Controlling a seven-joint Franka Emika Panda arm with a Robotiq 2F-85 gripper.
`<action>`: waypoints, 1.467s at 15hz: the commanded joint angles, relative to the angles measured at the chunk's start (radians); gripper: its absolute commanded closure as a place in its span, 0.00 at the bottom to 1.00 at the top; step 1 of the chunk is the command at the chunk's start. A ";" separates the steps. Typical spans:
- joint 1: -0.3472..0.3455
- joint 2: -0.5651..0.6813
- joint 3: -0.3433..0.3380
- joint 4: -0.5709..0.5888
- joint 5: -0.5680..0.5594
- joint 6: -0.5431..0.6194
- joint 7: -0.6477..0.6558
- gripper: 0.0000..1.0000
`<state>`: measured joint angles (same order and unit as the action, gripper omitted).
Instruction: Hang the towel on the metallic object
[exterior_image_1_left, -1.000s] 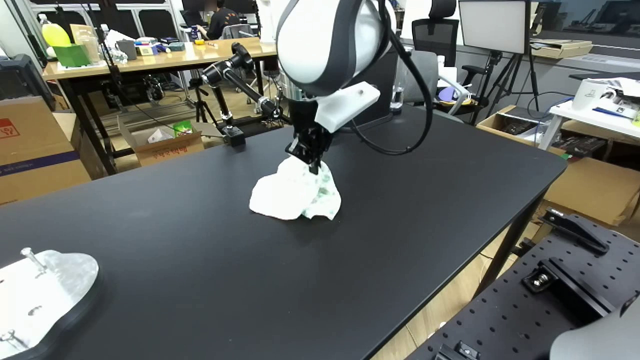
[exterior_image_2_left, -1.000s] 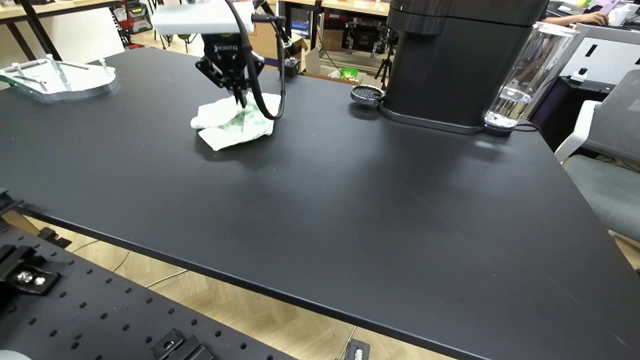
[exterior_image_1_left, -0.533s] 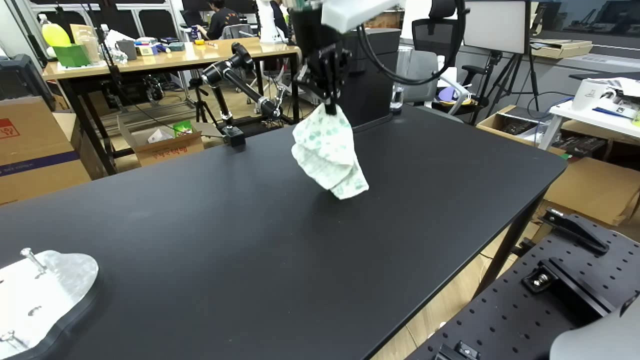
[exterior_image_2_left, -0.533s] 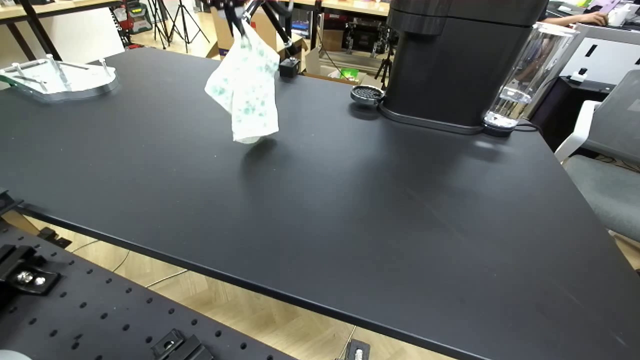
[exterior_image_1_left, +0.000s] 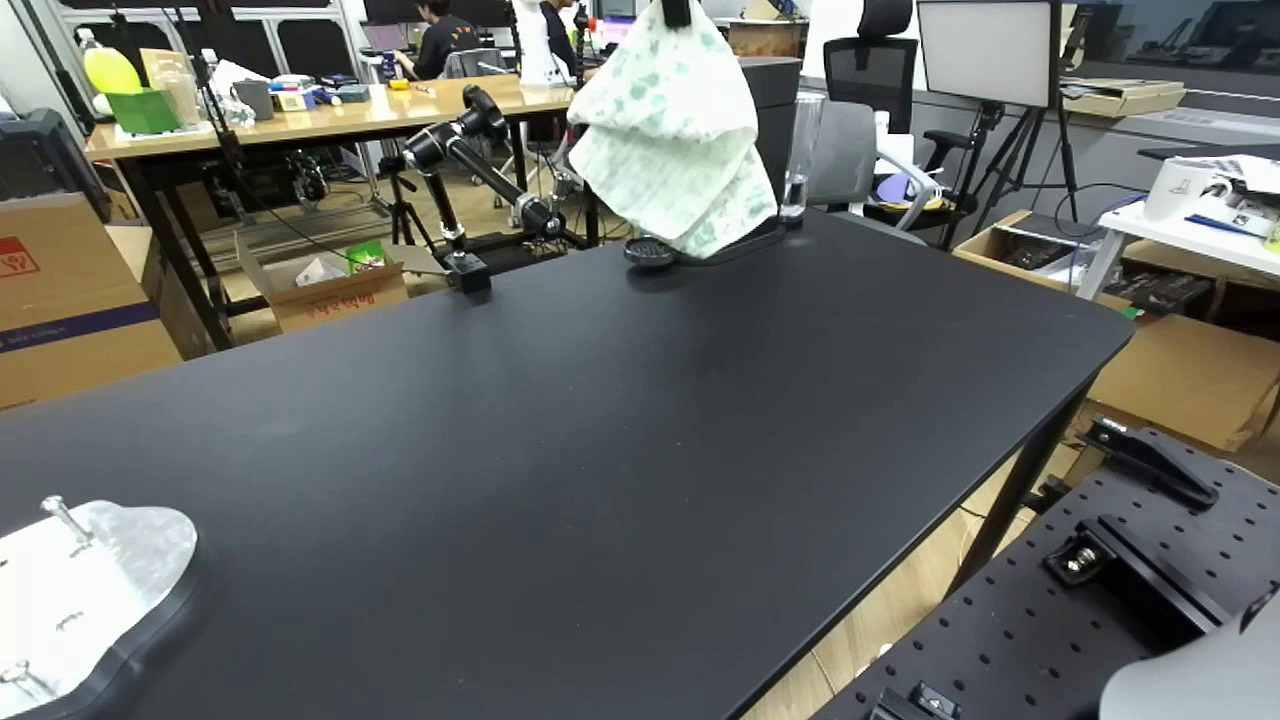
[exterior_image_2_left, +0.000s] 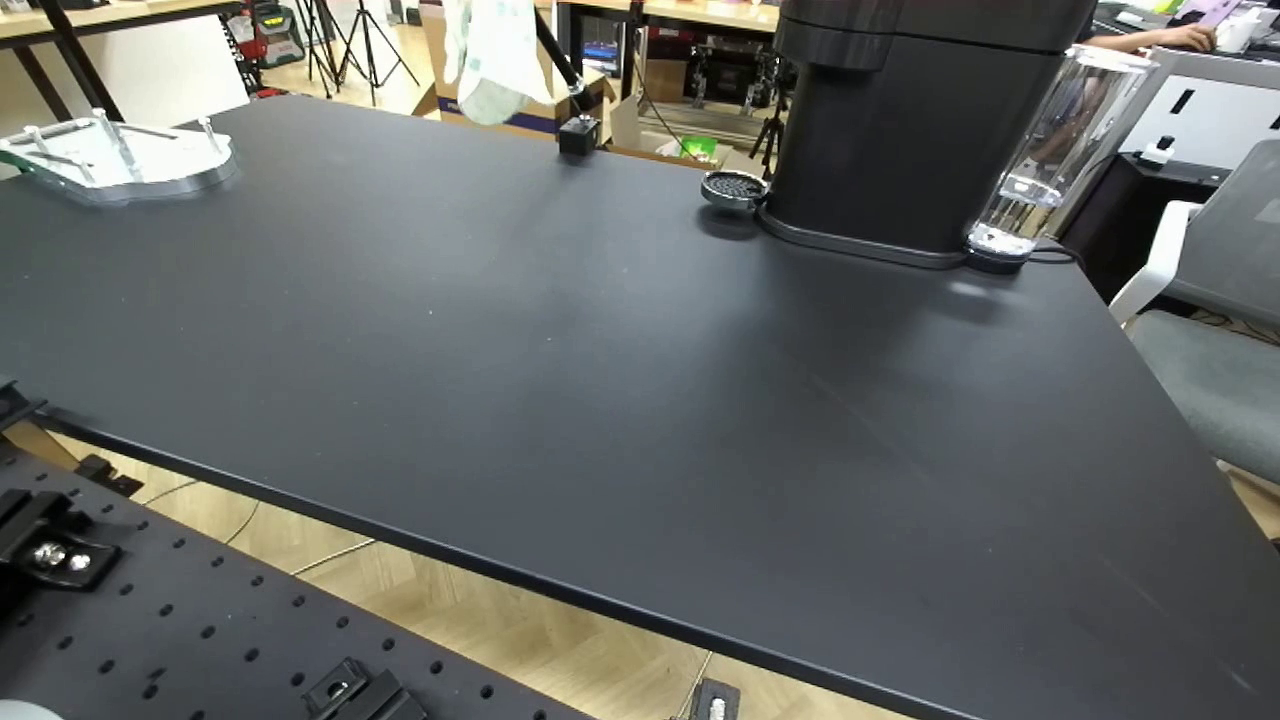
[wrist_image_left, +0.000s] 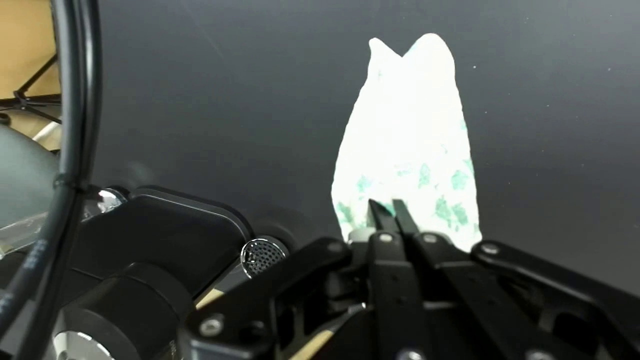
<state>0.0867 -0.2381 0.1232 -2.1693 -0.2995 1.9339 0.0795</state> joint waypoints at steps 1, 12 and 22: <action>-0.006 0.074 0.016 0.159 -0.033 -0.104 0.000 0.99; 0.027 0.335 0.022 0.469 -0.052 -0.187 0.002 0.99; 0.084 0.543 0.020 0.562 -0.029 -0.113 0.005 0.99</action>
<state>0.1405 0.2452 0.1503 -1.6666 -0.3343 1.8236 0.0776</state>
